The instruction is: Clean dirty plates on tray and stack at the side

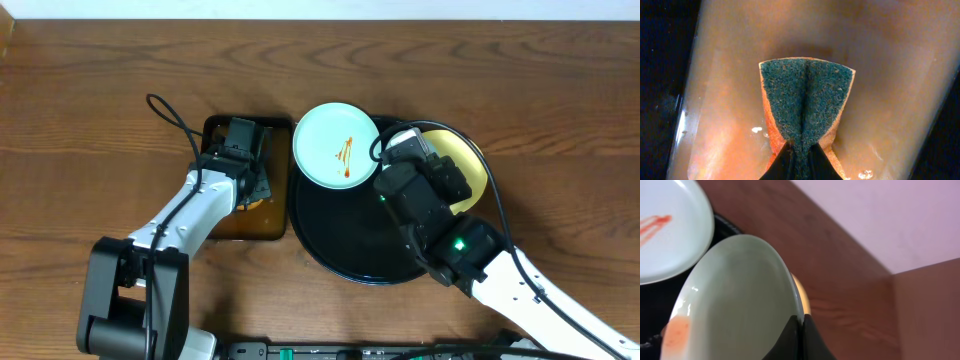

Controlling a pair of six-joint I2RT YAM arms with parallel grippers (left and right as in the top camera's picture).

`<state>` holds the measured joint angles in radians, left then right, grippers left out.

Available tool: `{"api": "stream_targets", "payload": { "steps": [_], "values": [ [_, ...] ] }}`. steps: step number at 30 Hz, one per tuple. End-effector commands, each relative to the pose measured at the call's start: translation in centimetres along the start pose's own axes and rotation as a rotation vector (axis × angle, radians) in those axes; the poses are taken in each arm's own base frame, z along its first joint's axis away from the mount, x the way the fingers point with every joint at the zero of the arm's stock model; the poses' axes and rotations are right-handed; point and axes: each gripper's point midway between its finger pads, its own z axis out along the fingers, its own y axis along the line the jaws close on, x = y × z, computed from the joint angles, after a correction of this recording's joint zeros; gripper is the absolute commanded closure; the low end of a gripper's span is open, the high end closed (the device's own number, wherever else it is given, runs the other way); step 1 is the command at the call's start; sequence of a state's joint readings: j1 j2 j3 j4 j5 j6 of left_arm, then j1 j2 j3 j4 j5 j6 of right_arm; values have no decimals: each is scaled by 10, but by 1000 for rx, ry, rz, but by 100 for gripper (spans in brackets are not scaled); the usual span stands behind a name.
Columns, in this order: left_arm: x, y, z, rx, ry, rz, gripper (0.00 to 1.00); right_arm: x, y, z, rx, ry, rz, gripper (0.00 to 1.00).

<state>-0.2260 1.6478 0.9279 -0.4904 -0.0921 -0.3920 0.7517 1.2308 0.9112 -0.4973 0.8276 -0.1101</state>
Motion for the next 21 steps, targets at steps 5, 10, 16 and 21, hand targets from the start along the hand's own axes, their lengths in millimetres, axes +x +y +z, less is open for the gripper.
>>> {"api": "stream_targets", "payload": {
  "steps": [5, 10, 16, 21],
  "values": [
    [0, 2, 2, -8, 2, 4, 92, -11, -23, -7, 116, -22, -50, 99],
    [0, 2, 2, -8, 3, 4, 92, -11, -23, -7, 117, -23, -52, 99],
    [0, 2, 2, -8, 3, 4, 92, -12, -27, -8, 139, -27, -42, 99],
    [0, 2, 2, -8, 3, 4, 92, -7, -21, -7, 103, -17, 61, 99]
  ]
}}
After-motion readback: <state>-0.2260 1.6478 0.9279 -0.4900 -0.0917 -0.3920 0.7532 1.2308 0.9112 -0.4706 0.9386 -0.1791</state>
